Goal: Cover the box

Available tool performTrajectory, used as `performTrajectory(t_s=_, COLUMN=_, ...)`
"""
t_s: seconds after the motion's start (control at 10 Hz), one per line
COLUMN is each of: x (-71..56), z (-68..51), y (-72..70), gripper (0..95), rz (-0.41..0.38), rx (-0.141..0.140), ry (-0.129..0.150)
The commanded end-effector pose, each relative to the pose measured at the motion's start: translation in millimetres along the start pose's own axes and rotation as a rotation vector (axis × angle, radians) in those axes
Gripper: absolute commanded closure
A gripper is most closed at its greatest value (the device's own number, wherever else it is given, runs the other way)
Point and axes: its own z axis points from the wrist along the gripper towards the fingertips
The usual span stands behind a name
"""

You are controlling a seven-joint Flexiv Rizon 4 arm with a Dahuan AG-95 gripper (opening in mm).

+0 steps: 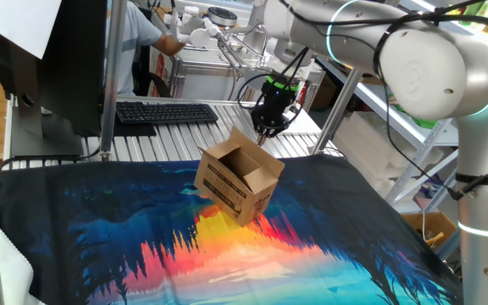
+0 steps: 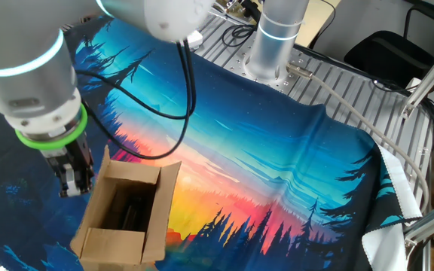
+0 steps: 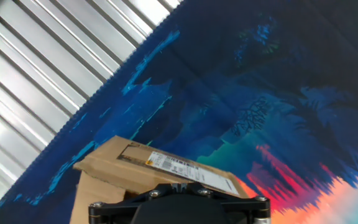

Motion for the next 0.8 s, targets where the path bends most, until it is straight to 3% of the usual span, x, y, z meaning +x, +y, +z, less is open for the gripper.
performTrajectory(t_s=0.1, x=0.8, z=0.7, y=4.6, gripper=95.0, rz=0.007, rx=0.002, ry=-0.003)
performTrajectory(t_s=0.6, x=3.5, z=14.7, y=8.6, gripper=95.0, rz=0.022, rx=-0.006, ry=-0.033)
performTrajectory(t_s=0.8, x=3.9, z=15.7, y=9.0, gripper=95.0, rz=0.017, rx=-0.007, ry=-0.033)
